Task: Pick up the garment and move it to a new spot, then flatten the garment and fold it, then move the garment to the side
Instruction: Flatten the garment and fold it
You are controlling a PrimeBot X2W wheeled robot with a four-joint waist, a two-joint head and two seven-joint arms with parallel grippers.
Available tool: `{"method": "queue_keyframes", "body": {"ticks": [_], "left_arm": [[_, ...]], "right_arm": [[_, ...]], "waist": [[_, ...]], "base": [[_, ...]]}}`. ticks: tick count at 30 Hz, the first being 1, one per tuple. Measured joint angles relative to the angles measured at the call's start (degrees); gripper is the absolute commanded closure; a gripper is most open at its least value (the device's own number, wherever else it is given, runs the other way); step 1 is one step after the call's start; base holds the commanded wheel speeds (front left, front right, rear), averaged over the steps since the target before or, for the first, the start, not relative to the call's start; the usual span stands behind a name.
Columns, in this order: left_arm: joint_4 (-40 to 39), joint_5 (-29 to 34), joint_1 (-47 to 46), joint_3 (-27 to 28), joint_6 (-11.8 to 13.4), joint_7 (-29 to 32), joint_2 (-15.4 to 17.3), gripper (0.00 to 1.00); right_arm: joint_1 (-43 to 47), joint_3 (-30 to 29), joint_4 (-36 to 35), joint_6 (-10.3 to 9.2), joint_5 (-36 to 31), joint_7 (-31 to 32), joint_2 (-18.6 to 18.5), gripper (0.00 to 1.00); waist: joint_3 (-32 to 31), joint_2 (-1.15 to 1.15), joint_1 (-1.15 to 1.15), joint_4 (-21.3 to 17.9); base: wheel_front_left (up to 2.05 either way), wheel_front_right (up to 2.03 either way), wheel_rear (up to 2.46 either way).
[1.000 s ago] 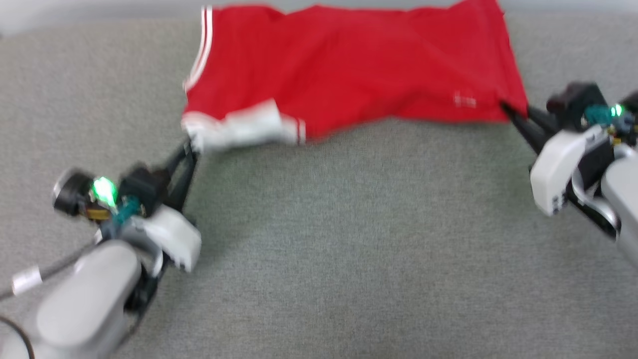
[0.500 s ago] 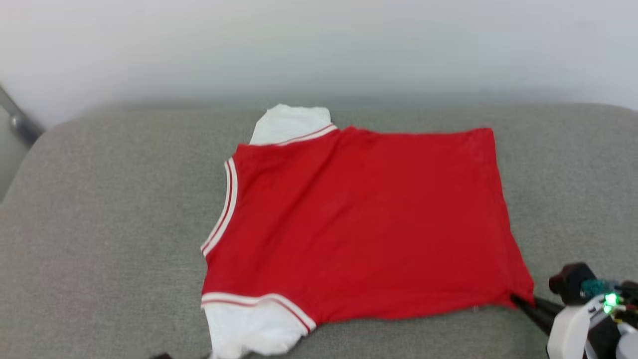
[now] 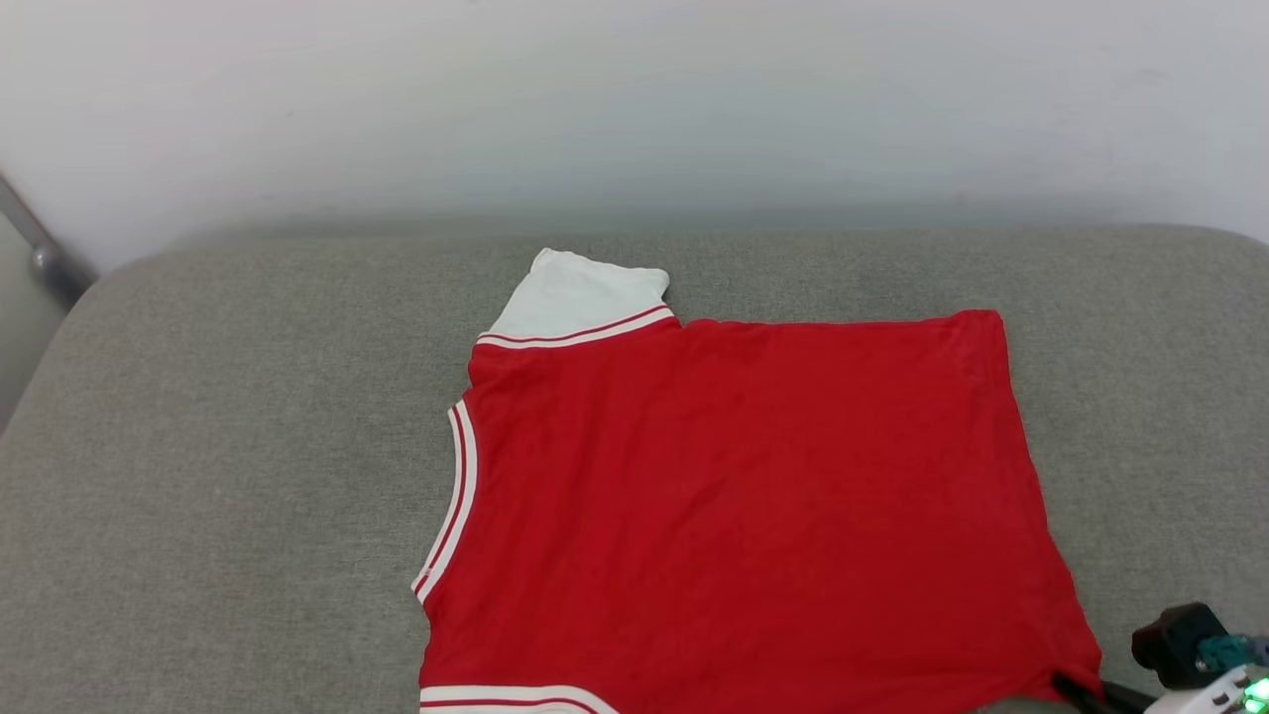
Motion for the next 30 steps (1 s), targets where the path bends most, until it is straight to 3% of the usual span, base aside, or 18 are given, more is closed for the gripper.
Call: {"method": "queue_keyframes", "body": {"ticks": [3, 16, 24, 30], "left_arm": [[0.69, 1.21, -2.76, 0.81, -0.33, -0.94, -0.24, 1.00], [5.92, 8.00, -22.37, 3.20, -7.38, -0.32, -1.83, 1.00], [12.57, 8.57, -32.61, 4.68, -12.44, 0.25, -4.26, 1.00], [19.04, 9.01, -37.01, 4.72, -14.49, 0.16, -5.35, 1.00]], "right_arm": [[0.34, -2.75, -1.38, 0.00, -1.33, 1.12, 1.09, 1.00], [-3.21, -12.21, -6.94, 0.00, -6.09, 4.57, 3.69, 1.00], [-9.37, -12.65, -7.93, 0.00, -6.99, 8.06, 4.27, 1.00], [-14.53, -11.10, -5.64, 0.00, -6.69, 9.54, 5.25, 1.00]], "waist": [[0.39, 0.00, 0.01, 0.06], [4.91, 0.00, 0.01, -0.13], [9.90, 0.00, 0.02, -1.75], [13.72, 0.00, 0.03, -2.94]], "base": [[0.00, 0.00, 0.00], [0.00, 0.00, 0.00], [0.00, 0.00, 0.00], [0.00, 0.00, 0.00]]}}
